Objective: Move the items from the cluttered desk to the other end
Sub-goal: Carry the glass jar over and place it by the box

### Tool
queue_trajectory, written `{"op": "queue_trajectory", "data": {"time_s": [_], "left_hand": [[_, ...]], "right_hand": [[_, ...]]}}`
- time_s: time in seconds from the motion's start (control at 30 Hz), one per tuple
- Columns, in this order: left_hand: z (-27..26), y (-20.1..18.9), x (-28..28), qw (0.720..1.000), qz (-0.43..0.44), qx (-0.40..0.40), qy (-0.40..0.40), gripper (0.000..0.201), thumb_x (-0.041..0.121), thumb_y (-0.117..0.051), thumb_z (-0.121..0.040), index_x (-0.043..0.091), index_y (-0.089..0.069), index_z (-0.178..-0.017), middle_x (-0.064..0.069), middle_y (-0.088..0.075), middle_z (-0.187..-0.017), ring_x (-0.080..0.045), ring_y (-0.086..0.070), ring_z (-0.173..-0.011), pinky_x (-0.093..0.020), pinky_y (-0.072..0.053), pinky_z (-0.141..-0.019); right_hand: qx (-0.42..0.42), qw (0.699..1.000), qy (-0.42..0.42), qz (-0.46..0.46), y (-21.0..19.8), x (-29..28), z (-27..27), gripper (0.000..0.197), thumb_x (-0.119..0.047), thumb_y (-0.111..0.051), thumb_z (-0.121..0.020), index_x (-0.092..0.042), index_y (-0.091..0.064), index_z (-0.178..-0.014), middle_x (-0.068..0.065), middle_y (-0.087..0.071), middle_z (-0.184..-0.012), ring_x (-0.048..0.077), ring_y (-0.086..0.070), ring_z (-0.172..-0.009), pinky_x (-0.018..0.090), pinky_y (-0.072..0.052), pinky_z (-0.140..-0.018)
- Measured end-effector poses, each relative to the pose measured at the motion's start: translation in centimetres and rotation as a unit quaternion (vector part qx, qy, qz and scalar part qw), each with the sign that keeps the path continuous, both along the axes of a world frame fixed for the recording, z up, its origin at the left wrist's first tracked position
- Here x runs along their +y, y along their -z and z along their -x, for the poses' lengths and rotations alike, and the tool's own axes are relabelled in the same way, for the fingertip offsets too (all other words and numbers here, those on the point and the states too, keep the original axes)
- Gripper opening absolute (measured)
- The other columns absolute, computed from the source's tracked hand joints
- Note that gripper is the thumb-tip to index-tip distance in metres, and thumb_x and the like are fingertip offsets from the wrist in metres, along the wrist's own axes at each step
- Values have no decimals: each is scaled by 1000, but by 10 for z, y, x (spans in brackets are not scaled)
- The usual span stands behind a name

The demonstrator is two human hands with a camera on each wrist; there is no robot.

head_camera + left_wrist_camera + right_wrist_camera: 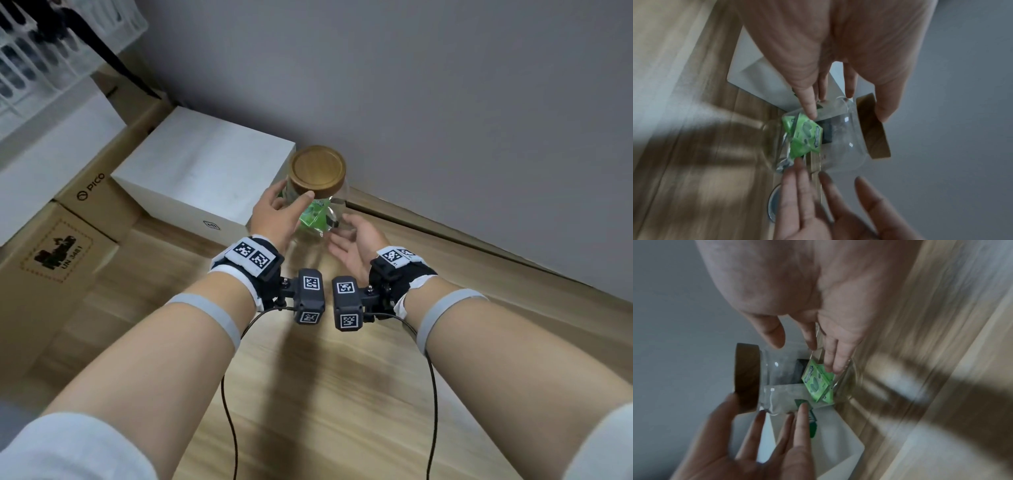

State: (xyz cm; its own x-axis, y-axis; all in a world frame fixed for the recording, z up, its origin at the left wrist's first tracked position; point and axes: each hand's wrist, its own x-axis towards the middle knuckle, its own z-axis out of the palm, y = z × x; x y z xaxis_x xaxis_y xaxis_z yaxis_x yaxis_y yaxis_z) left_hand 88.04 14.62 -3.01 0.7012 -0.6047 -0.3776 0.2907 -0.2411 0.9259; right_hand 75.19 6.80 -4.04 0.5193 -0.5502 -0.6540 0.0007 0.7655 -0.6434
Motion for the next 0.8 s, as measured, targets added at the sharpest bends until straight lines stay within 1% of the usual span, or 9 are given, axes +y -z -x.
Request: {"op": "queue_trajectory", "data": {"time_s": [0.1,0.17,0.23,0.33,0.43,0.5,0.57,0.63,0.8], "left_hand": [[-1,2,-5,1000,10,7,8,76,38,-80,-73,33,-49,-142,-11,-61,-132,-24,-66,-114,-42,-59,-92],[-2,1,-11,999,5,29,27,81,42,-78,-67,39,-46,-142,-5,-61,-133,-27,-64,-117,-48,-58,-92],[-1,0,-16,998,-12,44,40,78,41,-76,-65,45,-47,-137,3,-61,-130,-28,-64,-117,-53,-56,-92],[6,1,-20,997,-59,48,16,86,44,-75,-61,36,-42,-139,0,-59,-132,-30,-63,-116,-55,-52,-95],[27,-6,-7,990,-121,68,30,68,41,-66,-79,17,-42,-138,-7,-55,-132,-23,-60,-114,-48,-49,-91],[46,-12,2,983,-147,93,66,46,39,-58,-90,17,-50,-129,-4,-60,-122,-18,-61,-110,-47,-47,-91],[71,-24,7,977,-156,103,99,24,37,-54,-94,19,-59,-110,-1,-63,-109,-19,-63,-109,-48,-44,-101],[103,-38,4,976,-150,100,124,17,34,-53,-95,20,-61,-96,2,-67,-102,-19,-65,-108,-48,-38,-105],[229,-69,-20,967,-120,66,214,17,33,-53,-92,20,-62,-99,3,-73,-110,-16,-70,-105,-51,-33,-102]], "right_hand": [[14,999,-24,22,0,1,-2,23,-23,-43,-103,-11,-55,-119,14,-55,-137,29,-54,-127,50,-38,-113],[31,997,-56,42,3,3,1,42,-28,-45,-102,-12,-46,-141,8,-47,-149,30,-44,-138,50,-37,-113],[45,994,-82,50,6,6,6,50,-34,-45,-102,-15,-39,-148,3,-43,-153,30,-36,-143,48,-37,-113],[55,994,-79,44,4,11,23,49,-37,-46,-101,-19,-42,-147,0,-44,-153,31,-37,-142,45,-40,-105],[85,993,-63,51,-5,15,59,46,-33,-51,-99,-15,-48,-142,2,-47,-149,31,-45,-136,44,-45,-101],[102,991,-66,61,-13,14,89,43,-30,-50,-100,-12,-53,-139,4,-48,-147,30,-46,-135,46,-42,-108],[117,988,-60,77,-20,11,120,39,-30,-46,-101,-10,-58,-133,5,-48,-147,29,-47,-134,47,-40,-111],[118,988,-43,86,-28,10,155,38,-31,-45,-102,-10,-61,-130,6,-49,-146,29,-47,-133,47,-41,-110],[96,989,0,109,-45,14,275,38,-39,-46,-101,-15,-65,-124,5,-53,-139,26,-54,-125,42,-49,-98]]}}
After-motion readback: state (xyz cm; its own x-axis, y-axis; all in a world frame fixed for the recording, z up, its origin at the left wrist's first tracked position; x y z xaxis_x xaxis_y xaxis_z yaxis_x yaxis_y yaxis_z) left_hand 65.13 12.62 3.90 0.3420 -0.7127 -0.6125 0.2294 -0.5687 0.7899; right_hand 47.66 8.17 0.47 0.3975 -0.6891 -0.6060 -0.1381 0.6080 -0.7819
